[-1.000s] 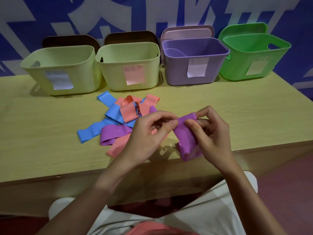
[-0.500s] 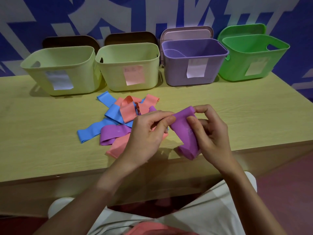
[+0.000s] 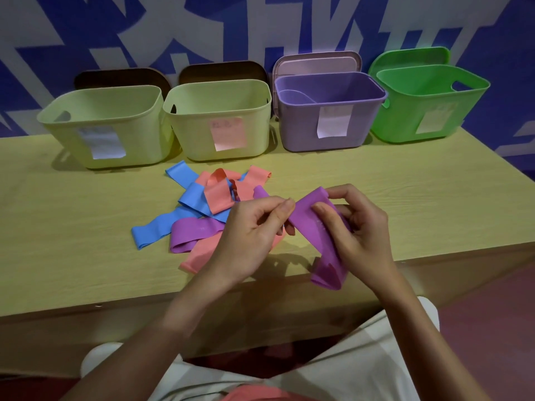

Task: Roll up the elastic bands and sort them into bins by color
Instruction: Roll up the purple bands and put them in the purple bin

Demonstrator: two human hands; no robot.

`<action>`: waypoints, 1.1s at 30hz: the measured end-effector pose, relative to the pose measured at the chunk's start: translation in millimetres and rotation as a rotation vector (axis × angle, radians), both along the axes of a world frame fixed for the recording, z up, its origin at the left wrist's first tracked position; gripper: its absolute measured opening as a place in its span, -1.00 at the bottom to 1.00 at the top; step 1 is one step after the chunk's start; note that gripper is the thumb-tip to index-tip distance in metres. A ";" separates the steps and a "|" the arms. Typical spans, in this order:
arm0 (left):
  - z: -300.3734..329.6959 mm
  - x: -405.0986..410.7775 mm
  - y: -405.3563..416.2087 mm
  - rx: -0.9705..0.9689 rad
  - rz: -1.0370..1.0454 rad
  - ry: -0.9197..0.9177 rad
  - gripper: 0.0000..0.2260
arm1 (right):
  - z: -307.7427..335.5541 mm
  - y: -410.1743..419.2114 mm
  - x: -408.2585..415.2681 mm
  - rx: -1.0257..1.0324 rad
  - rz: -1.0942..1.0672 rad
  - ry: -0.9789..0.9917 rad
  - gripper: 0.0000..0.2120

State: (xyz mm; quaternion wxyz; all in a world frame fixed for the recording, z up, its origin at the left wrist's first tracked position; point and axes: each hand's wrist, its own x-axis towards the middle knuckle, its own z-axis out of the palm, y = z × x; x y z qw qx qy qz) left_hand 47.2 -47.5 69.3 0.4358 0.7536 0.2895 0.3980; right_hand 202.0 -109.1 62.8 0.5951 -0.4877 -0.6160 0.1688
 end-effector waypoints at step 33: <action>-7.3 6.1 -5.3 -0.448 -0.109 -0.102 -0.69 | -17.5 7.6 5.9 -0.157 0.100 0.076 -0.86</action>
